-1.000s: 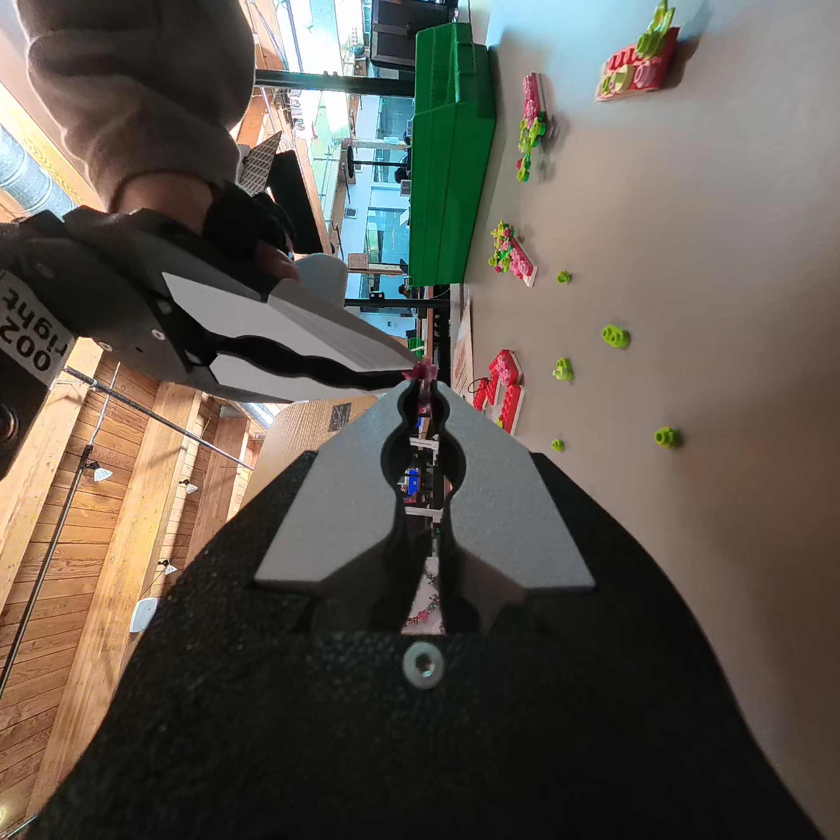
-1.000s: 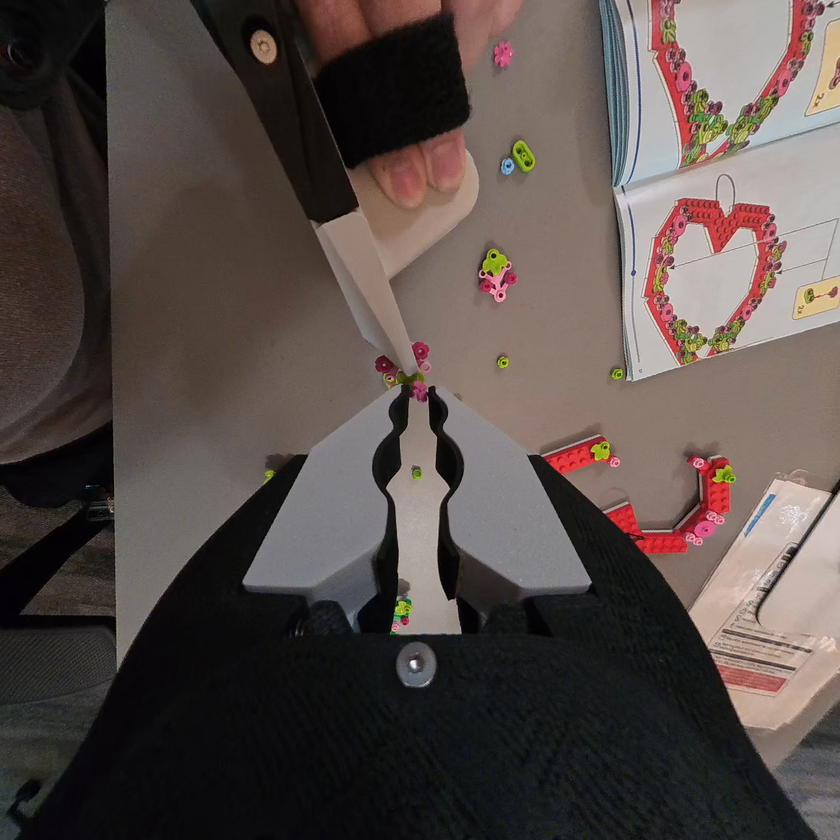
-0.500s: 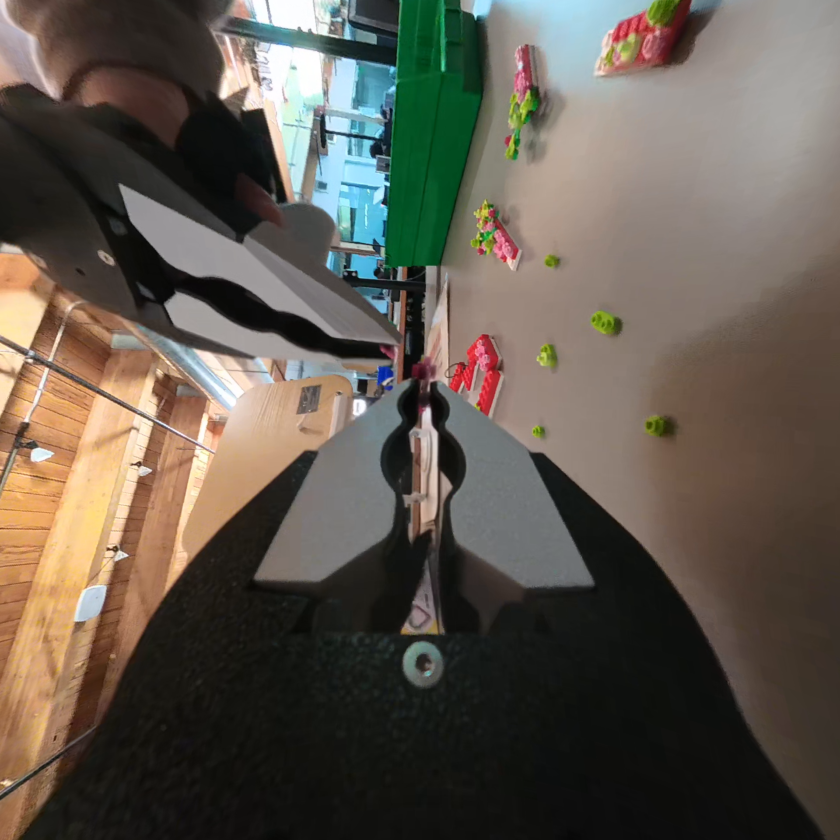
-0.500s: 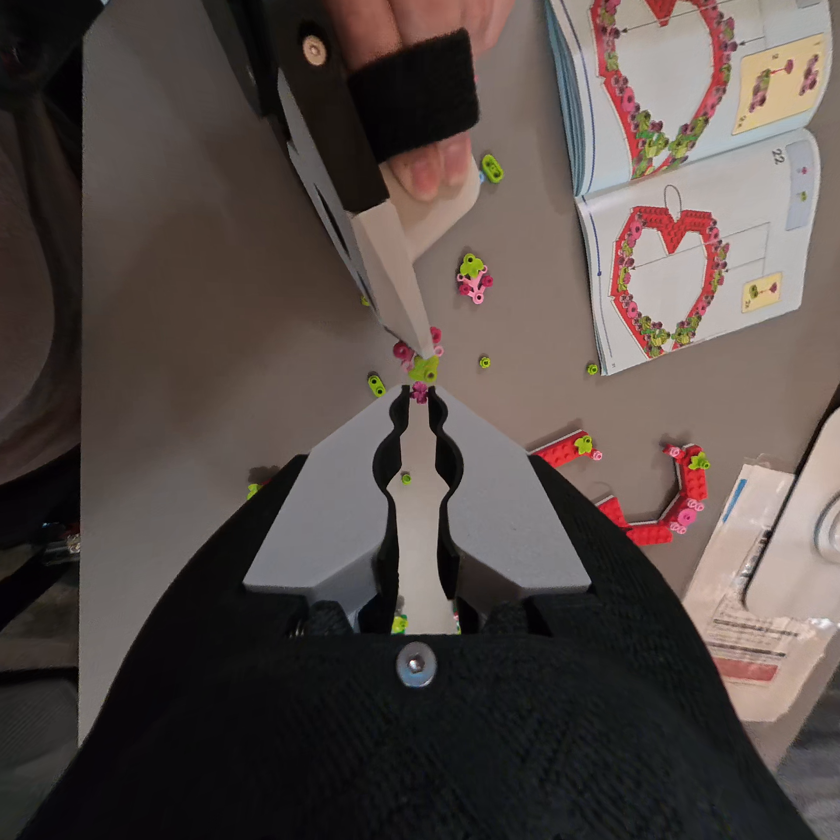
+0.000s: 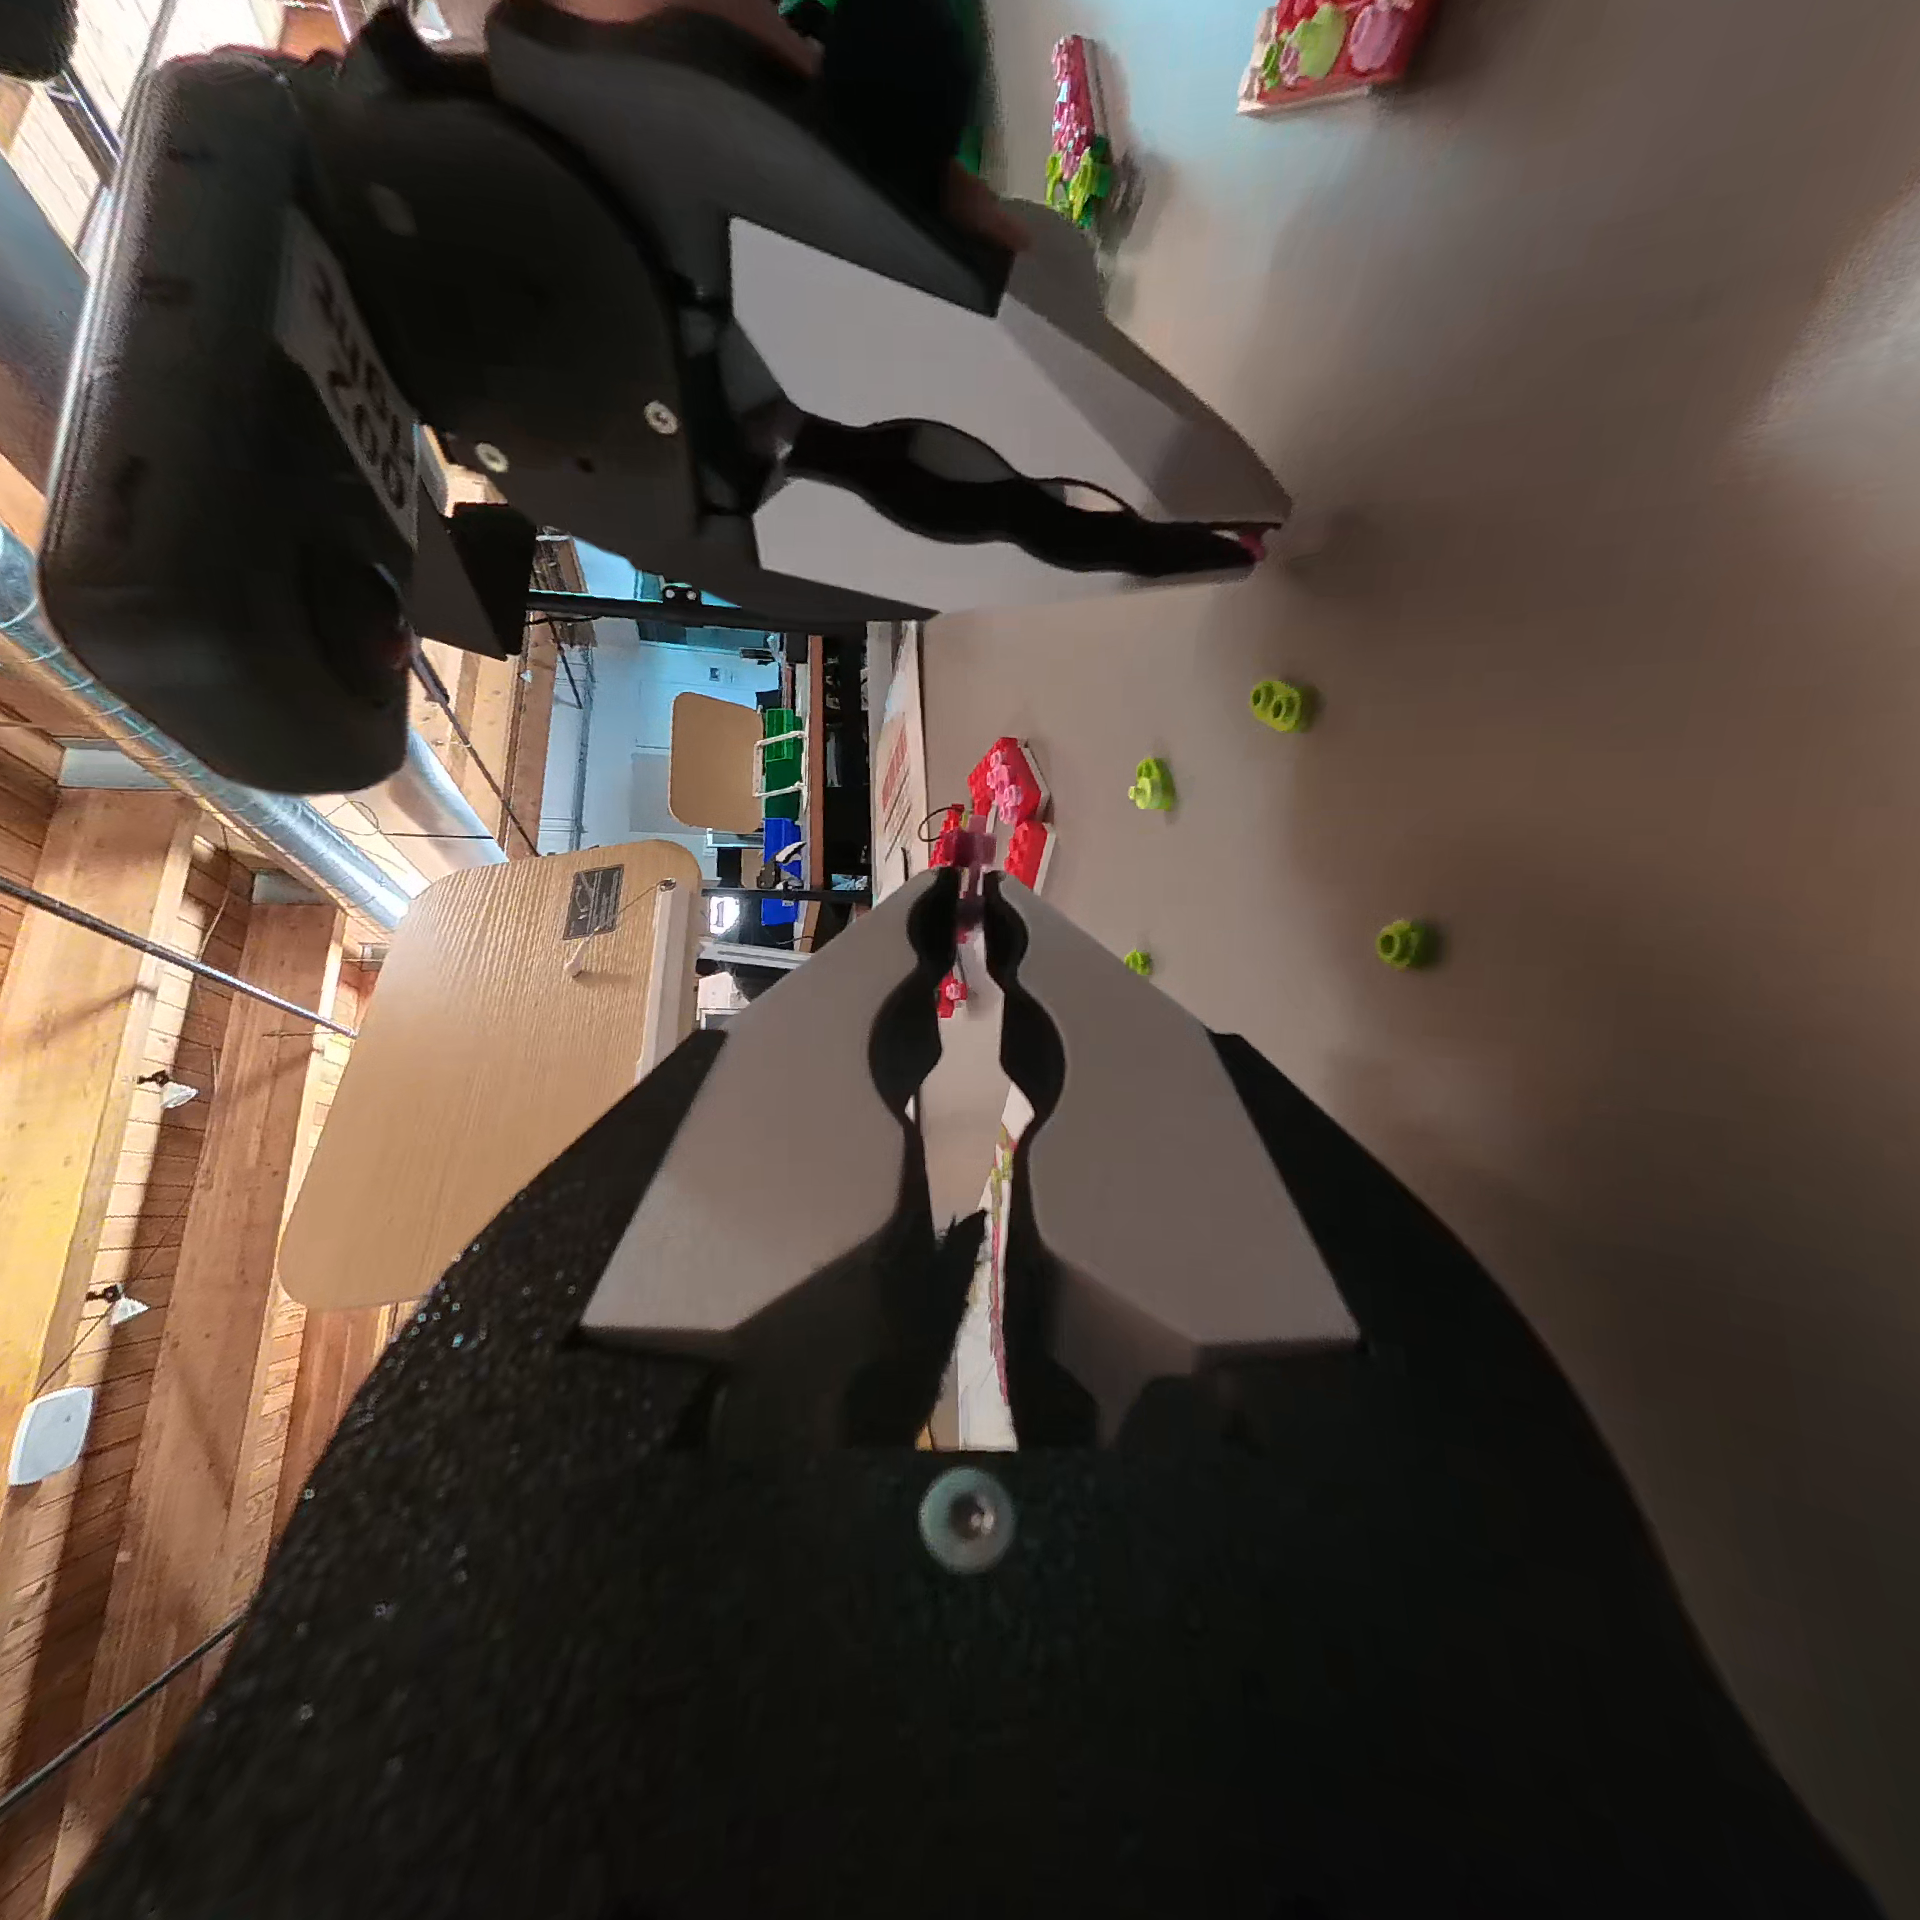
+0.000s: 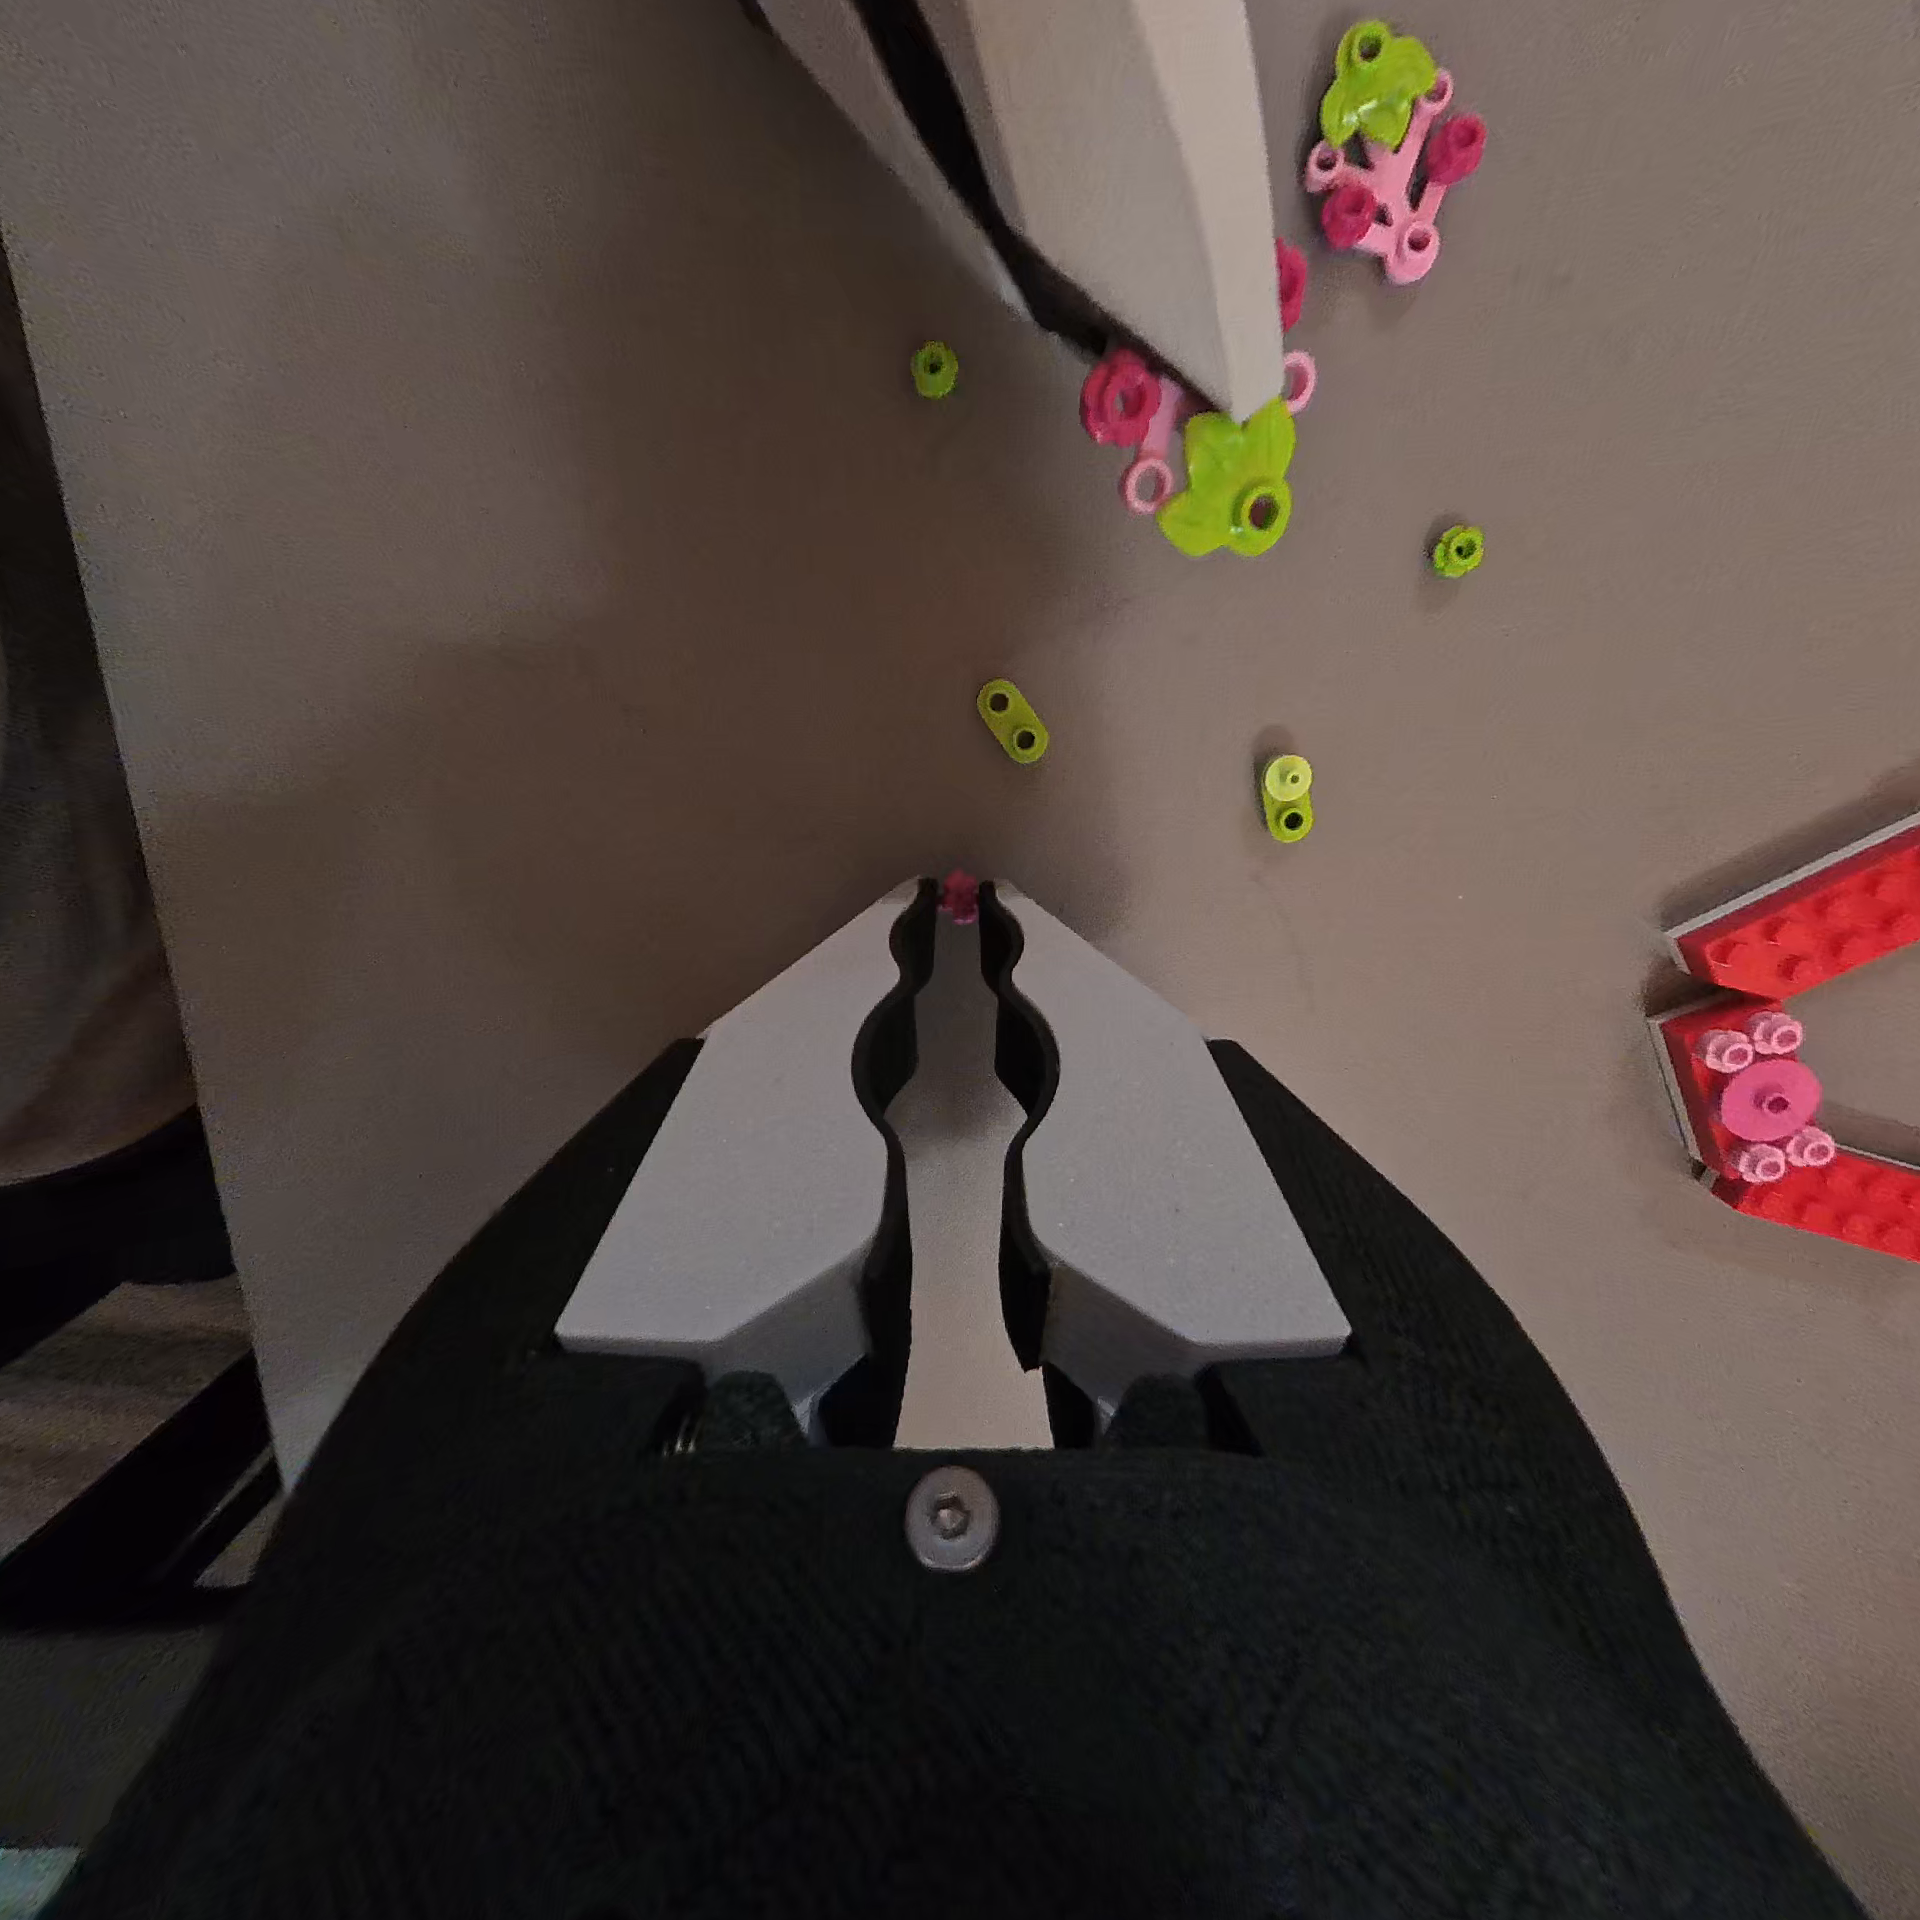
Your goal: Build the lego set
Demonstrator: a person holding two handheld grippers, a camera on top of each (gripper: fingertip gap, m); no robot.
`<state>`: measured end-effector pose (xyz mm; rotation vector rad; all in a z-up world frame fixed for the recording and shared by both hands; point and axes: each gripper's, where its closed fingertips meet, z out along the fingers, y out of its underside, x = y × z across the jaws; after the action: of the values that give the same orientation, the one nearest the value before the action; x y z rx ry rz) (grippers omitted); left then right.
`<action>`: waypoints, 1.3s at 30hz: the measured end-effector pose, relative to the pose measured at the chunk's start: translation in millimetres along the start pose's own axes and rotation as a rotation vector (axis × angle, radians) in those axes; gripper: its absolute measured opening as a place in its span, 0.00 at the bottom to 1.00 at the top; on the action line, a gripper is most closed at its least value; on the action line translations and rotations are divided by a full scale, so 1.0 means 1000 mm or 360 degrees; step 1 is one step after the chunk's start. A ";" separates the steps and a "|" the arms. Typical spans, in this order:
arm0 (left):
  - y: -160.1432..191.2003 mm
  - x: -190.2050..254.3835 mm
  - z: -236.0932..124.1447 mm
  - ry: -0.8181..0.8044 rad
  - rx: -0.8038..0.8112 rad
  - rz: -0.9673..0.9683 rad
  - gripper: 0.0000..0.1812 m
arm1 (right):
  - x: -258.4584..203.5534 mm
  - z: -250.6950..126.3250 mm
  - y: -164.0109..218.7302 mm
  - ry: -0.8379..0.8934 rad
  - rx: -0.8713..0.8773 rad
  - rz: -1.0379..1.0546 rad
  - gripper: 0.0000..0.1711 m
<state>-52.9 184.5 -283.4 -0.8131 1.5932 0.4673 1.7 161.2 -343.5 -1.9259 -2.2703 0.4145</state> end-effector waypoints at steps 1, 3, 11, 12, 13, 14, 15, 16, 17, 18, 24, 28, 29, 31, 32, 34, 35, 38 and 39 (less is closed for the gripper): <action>0.000 0.000 0.000 0.0002 0.0001 -0.0004 0.01 | 0.001 0.001 0.001 0.0011 -0.0005 -0.0011 0.04; 0.000 0.000 0.000 0.0000 0.0004 -0.0005 0.01 | 0.002 0.002 0.001 0.0032 0.0004 -0.0037 0.04; -0.001 0.001 0.000 0.0015 0.0005 -0.0012 0.01 | 0.002 0.002 0.002 0.0128 -0.0026 -0.0174 0.08; -0.001 0.001 0.000 0.0016 0.0004 -0.0013 0.01 | 0.002 0.002 0.003 0.0138 -0.0031 -0.0195 0.08; -0.001 0.001 0.000 0.0017 0.0004 -0.0013 0.01 | 0.002 0.001 0.002 0.0154 -0.0032 -0.0220 0.08; -0.001 0.001 0.000 0.0020 0.0004 -0.0014 0.01 | 0.002 0.001 0.002 0.0171 -0.0031 -0.0241 0.08; -0.001 0.002 0.001 0.0023 0.0003 -0.0015 0.01 | 0.002 0.000 0.002 0.0181 -0.0034 -0.0255 0.09; 0.000 0.002 0.001 0.0025 0.0002 -0.0015 0.01 | 0.001 0.000 0.003 0.0185 -0.0043 -0.0270 0.09; -0.001 0.002 0.001 0.0026 0.0001 -0.0015 0.01 | 0.001 0.000 0.004 0.0191 -0.0060 -0.0281 0.09; -0.001 0.002 0.001 0.0027 0.0003 -0.0016 0.01 | 0.002 -0.001 0.005 0.0206 -0.0073 -0.0295 0.10; -0.001 0.003 0.002 0.0040 0.0003 -0.0023 0.01 | 0.004 -0.006 0.001 0.0286 -0.0064 -0.0415 0.06; -0.001 0.004 0.002 0.0044 0.0003 -0.0023 0.01 | 0.003 -0.004 -0.001 0.0318 -0.0100 -0.0501 0.04; -0.001 0.004 0.002 0.0047 0.0003 -0.0023 0.01 | 0.003 -0.003 -0.001 0.0326 -0.0112 -0.0519 0.03; -0.001 0.004 0.002 0.0049 0.0004 -0.0023 0.01 | 0.003 -0.002 0.001 0.0330 -0.0139 -0.0540 0.03; -0.001 0.004 0.003 0.0050 0.0005 -0.0024 0.01 | 0.003 -0.001 0.002 0.0327 -0.0149 -0.0541 0.03; -0.001 0.004 0.003 0.0050 0.0004 -0.0023 0.01 | 0.004 0.000 0.002 0.0328 -0.0150 -0.0541 0.01; -0.001 0.004 0.003 0.0049 0.0005 -0.0024 0.01 | 0.005 -0.001 0.002 0.0332 -0.0143 -0.0534 0.01; -0.002 0.003 0.003 0.0050 0.0016 -0.0059 0.01 | 0.012 -0.010 -0.008 0.0401 -0.0023 -0.0471 0.00; -0.003 0.003 0.003 0.0055 0.0031 -0.0100 0.01 | 0.015 -0.017 -0.016 0.0440 0.0073 -0.0429 0.00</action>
<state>-49.1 183.8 -286.0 -0.8581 1.5969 0.3944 -10.8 176.1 -323.5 -1.5170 -2.2677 0.1541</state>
